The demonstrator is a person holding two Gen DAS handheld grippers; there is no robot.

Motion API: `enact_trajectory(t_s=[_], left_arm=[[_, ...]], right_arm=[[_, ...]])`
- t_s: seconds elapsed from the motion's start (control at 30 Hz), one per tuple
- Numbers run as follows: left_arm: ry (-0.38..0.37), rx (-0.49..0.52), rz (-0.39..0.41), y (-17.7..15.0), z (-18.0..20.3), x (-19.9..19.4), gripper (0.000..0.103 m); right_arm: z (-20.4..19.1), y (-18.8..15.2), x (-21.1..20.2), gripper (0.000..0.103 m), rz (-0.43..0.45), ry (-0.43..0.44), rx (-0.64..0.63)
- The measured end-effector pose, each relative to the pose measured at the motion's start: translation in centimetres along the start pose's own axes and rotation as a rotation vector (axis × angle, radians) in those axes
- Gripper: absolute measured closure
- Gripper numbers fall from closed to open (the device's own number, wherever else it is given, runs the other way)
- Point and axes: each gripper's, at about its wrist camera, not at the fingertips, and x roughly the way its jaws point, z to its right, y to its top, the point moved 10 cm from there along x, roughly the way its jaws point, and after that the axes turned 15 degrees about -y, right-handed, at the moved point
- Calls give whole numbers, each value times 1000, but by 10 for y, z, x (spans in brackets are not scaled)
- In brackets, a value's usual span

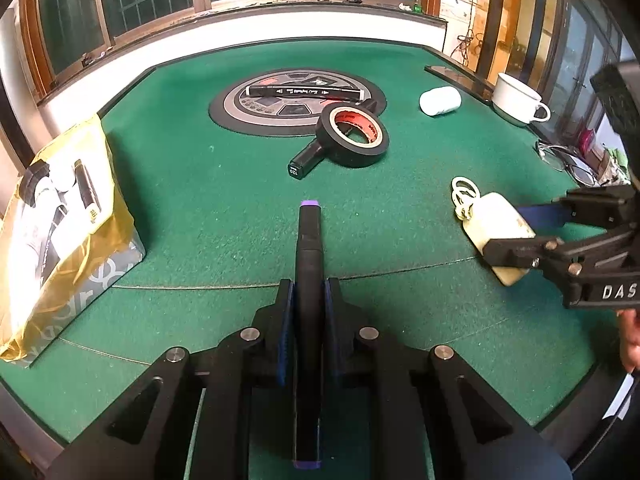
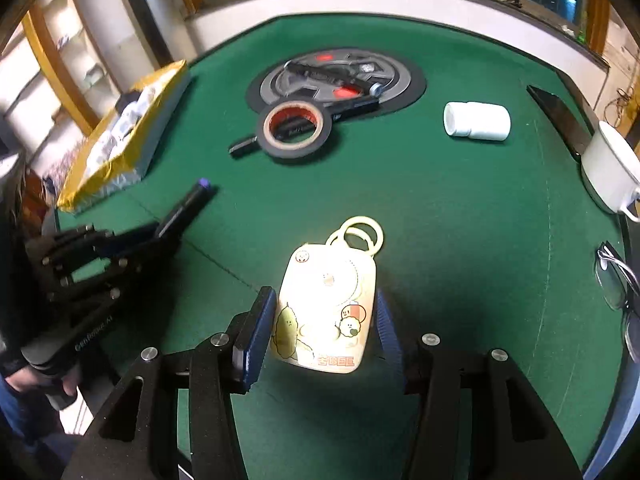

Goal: Organize rigid objects
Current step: 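Carry the keychain card and the marker in both grippers to the tray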

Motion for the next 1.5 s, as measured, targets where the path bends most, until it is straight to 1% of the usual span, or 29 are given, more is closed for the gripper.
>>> enact_trajectory(t_s=[0.03,0.13,0.2,0.27,0.33,0.37,0.47,0.53,0.63,0.67,0.8,0.93,1.07,1.2,1.4,1.5], left_arm=[[2,1,-1,0,0,0,90],[12,18,17,0,2,0,90],[-3,1,25,0,0,-1,90],[-19,-18,35,0,-2,-1,90],[-24,-26,38,0,-3,-2,90],[-23,-26,40,0,-3,-2,90],[-34,-40,45,-1,-4,-3,90],[-42,-52,49,-2,-6,-4,90],[-37,-57,51,-3,-6,-5,90],[-31,-54,51,-3,-6,-5,90],[9,-51,64,-1,-8,-7,90],[61,-31,108,5,-11,-16,90],[100,-24,153,12,-16,-28,90],[145,-15,183,16,-23,-36,90],[182,-7,200,16,-27,-42,90],[186,-7,198,15,-27,-43,90]], right_arm=[[0,-2,3,58,-7,5,4],[4,-1,2,58,12,14,35],[2,1,2,58,19,19,48],[-2,6,1,58,29,41,66],[-7,16,-3,58,52,44,72],[-13,26,-7,59,79,47,73],[-36,53,-13,59,144,44,46],[-53,67,-14,59,170,63,32],[-67,73,-13,59,204,88,20],[-68,71,-9,59,206,91,16],[-64,65,5,59,170,109,29],[-55,69,-5,59,211,100,42],[-55,67,-4,59,201,122,54],[-58,66,-5,59,206,122,48],[-64,65,-6,59,212,120,28],[-67,64,-6,59,213,119,20]])
